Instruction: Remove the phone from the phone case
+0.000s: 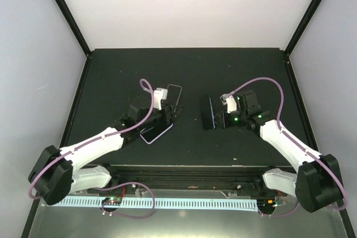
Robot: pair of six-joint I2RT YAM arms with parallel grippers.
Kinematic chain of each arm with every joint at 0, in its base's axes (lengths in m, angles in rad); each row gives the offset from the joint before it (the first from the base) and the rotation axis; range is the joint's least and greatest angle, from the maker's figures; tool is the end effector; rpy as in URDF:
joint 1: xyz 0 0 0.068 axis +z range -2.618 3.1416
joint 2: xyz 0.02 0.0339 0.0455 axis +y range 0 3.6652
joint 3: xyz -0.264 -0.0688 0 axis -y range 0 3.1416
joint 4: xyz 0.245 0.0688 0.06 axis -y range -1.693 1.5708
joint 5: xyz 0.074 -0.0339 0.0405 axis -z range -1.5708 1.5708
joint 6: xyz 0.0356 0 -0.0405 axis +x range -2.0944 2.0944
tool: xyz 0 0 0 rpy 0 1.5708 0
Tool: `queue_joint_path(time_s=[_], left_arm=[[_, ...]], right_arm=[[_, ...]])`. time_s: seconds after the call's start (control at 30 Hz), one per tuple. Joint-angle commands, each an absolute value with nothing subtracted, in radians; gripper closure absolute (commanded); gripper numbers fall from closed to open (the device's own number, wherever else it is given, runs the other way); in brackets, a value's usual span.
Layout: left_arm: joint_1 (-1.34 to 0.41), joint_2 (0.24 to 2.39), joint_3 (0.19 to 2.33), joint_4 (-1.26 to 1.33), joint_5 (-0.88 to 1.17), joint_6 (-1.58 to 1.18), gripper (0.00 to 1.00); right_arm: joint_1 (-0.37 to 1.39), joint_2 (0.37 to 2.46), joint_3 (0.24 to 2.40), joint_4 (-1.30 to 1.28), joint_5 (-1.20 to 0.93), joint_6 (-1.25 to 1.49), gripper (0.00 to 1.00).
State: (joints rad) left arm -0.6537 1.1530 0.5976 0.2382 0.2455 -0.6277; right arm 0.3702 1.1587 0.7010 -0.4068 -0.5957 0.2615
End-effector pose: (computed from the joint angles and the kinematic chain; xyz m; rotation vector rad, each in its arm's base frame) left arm 0.1978 -0.1624 0.2427 0.2074 2.0240 -1.0777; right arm 0.2051 0.1010 0.2222 -0.4132 2.4506 1.0033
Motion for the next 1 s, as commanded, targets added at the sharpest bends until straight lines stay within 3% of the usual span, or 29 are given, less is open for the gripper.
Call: queue_joint_path(time_s=[0.0,0.43,0.97], left_arm=[[-0.754,1.202,0.616,0.147,0.11,-0.5,0.36],[-0.987,1.515,0.742,0.254,0.057,-0.411,0.34],[-1.028,1.763,0.913,0.316,0.044,-0.284,0.36]], right_arm=[[0.365,1.167,0.688,-0.281,-0.34,0.431,0.99],[0.364,1.316,0.71,-0.263,-0.325,0.557,0.99],[0.354,1.438,0.741,-0.31,-0.386,0.6,0.99]])
